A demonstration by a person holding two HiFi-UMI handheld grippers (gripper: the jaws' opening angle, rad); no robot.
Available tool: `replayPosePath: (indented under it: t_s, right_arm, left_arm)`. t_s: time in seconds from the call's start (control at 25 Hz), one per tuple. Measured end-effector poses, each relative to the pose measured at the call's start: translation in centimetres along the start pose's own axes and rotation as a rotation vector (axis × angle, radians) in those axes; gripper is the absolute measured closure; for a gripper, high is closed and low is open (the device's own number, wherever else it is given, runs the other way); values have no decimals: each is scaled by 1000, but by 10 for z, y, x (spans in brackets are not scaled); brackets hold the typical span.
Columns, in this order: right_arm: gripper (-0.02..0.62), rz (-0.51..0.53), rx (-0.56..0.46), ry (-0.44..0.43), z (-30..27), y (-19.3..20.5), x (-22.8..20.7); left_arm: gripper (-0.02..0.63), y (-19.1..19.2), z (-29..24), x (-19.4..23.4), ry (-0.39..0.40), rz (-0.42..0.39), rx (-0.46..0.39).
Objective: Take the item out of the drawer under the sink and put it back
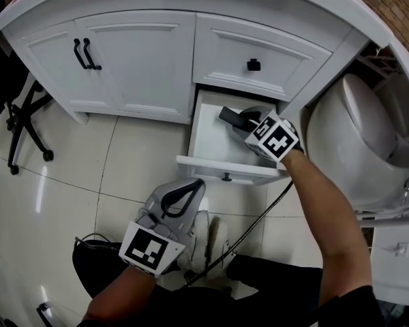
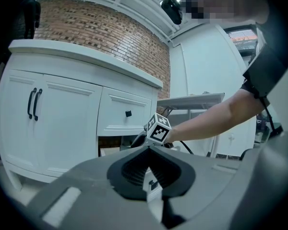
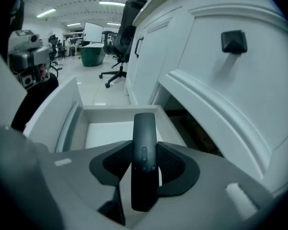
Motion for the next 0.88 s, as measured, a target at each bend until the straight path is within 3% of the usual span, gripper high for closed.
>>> replayPosePath:
  t_s: [0.64, 0.88]
  right_arm:
    - [428, 97, 152, -205, -51, 20, 26]
    - [423, 72, 156, -202, -53, 20, 24]
  left_arm:
    - [600, 6, 8, 5, -13, -17, 14]
    - [601, 8, 8, 6, -15, -6, 16]
Point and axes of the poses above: the fingertips, and each gripper's own axes: z backward along the fingers, x to its left, y out of its underside, the point moved 4 cm from there along z, backward along the fingers, and after that the axes turned 2 degrees about -z, right-handed, at the moved point
